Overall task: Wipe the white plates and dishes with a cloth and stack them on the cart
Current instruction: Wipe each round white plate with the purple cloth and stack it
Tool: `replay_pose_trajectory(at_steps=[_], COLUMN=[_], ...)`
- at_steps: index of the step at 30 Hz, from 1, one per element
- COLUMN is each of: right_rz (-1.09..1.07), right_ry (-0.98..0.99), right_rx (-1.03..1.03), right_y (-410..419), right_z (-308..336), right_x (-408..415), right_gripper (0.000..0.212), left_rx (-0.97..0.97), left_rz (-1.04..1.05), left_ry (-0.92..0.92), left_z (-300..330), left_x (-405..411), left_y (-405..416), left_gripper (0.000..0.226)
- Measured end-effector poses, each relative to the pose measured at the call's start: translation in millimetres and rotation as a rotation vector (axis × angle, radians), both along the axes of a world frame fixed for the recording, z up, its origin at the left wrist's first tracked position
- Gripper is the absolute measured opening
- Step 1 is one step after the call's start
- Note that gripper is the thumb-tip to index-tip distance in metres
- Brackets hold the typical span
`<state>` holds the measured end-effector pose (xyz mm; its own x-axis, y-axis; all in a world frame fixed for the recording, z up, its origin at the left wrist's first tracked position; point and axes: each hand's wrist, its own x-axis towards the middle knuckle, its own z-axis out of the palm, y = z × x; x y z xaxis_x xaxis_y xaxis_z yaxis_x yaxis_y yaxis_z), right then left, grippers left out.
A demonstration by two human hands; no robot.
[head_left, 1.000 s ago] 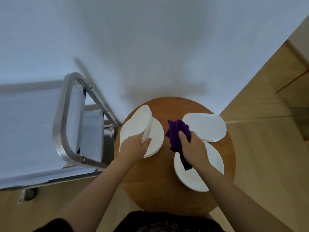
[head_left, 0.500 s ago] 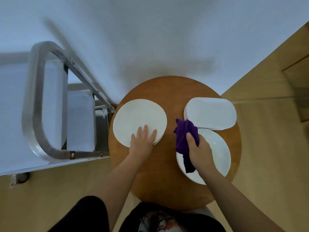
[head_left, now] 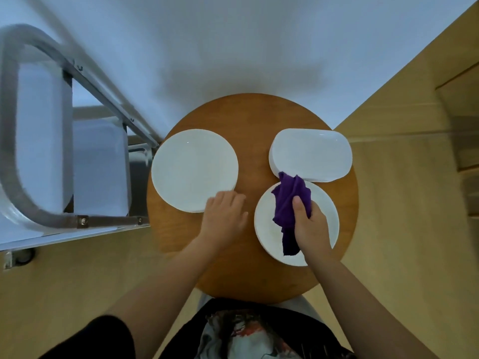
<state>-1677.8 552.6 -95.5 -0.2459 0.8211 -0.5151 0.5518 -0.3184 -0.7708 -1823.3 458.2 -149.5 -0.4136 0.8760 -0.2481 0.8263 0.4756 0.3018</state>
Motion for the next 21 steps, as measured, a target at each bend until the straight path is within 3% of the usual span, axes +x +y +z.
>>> replay_pose_trajectory(at_steps=[1, 3, 6, 10, 13, 18, 21], right_rz=[-0.025, -0.053, -0.066, -0.061, -0.047, -0.053, -0.074], right_ry=[-0.006, -0.030, -0.044, -0.028, -0.040, -0.035, -0.048], right_rx=[0.002, 0.007, 0.018, 0.002, -0.020, -0.053, -0.070], right_y=[3.5, 11.0, 22.4, 35.4, 46.5, 58.6, 61.4], right_z=[-0.5, -1.6, -2.6, -1.6, -4.7, -10.3, -11.4], right_x=[8.9, 27.7, 53.7, 80.0, 96.4, 111.6, 117.3], right_gripper=[0.021, 0.027, 0.025, 0.020, 0.026, 0.015, 0.016], left_rx=[-0.034, -0.264, -0.417, -0.329, -0.239, -0.207, -0.055], left_rz=[0.050, 0.233, 0.386, 0.572, 0.735, 0.564, 0.665], left_ry=[-0.100, -0.313, -0.430, -0.465, -0.561, -0.449, -0.504], left_z=[2.8, 1.7, -11.0, -21.1, -20.4, -11.4, -6.9], left_x=[18.0, 48.2, 70.3, 73.0, 72.7, 72.4, 80.5], left_y=[3.0, 12.6, 25.6, 26.3, 24.4, 23.8, 25.8], left_gripper=[0.029, 0.035, 0.048, 0.033, 0.042, 0.025, 0.019])
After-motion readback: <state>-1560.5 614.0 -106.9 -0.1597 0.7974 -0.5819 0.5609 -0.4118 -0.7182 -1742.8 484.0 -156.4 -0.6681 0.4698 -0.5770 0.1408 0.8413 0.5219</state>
